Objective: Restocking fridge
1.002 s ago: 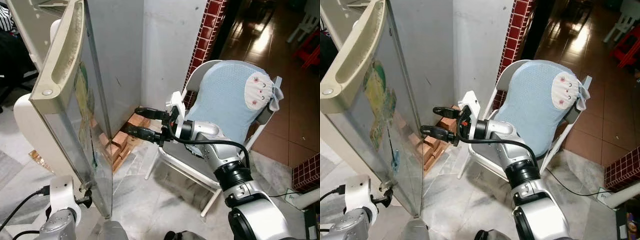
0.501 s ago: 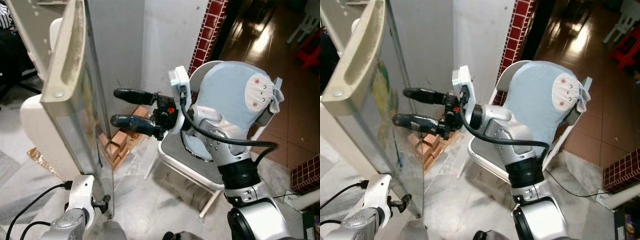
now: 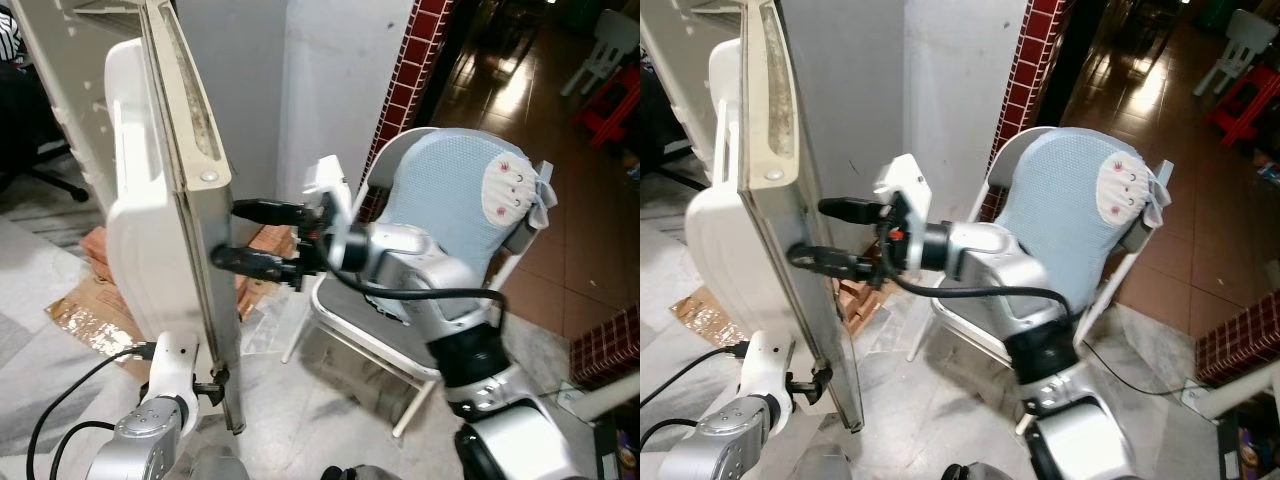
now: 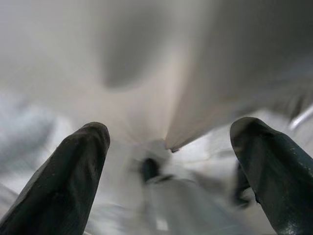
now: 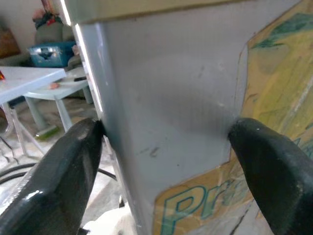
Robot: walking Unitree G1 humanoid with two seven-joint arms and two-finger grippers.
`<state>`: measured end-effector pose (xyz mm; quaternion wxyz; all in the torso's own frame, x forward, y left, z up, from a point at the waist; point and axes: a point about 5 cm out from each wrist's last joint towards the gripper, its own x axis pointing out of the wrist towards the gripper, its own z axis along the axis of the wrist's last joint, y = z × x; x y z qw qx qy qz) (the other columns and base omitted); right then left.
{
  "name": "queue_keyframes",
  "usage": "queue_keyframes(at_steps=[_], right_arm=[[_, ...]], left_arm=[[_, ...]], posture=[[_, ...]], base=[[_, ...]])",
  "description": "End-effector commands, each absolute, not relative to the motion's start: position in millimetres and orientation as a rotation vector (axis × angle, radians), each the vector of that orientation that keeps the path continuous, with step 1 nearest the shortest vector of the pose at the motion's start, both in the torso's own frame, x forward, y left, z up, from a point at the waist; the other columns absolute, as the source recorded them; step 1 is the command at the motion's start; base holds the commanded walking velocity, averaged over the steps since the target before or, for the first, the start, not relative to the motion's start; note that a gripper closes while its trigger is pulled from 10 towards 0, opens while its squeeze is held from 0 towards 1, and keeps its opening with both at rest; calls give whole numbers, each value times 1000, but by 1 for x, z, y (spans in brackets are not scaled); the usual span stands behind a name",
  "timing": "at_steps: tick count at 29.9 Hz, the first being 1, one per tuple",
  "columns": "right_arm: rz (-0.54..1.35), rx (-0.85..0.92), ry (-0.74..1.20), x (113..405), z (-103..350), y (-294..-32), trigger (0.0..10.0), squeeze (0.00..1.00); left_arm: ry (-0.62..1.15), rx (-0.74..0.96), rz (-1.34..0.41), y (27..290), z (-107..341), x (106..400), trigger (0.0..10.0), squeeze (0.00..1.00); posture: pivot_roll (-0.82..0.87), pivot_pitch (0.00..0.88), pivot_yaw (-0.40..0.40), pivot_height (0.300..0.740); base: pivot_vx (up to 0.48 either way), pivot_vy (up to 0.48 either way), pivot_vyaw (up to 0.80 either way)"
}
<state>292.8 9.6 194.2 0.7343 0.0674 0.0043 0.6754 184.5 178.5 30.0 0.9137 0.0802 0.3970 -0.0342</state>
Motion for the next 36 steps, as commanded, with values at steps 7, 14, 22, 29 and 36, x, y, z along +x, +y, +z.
queue_keyframes(at_steps=[7, 14, 22, 29, 36], right_arm=[[1122, 37, 59, 330, 190, 7, 10000, 0], [1114, 64, 36, 333, 196, 12, 10000, 0], [1064, 64, 26, 337, 192, 10, 10000, 0], [823, 19, 73, 346, 162, -36, 10000, 0], [512, 27, 113, 339, 128, -100, 10000, 0]], left_arm=[[821, 123, -300, 138, 42, 192, 10000, 0], [878, 81, -346, 141, 35, 192, 10000, 0], [802, 148, -198, 157, 31, 204, 10000, 0], [640, 192, -33, 183, 41, 228, 10000, 0], [472, 136, 171, 213, 64, 262, 10000, 0]], posture=[[175, 0, -129, 740], [171, 0, -117, 740], [176, 0, -119, 740], [150, 0, -113, 740], [113, 0, -99, 740]], base=[[0, 0, 0], [0, 0, 0], [0, 0, 0], [0, 0, 0], [0, 0, 0]])
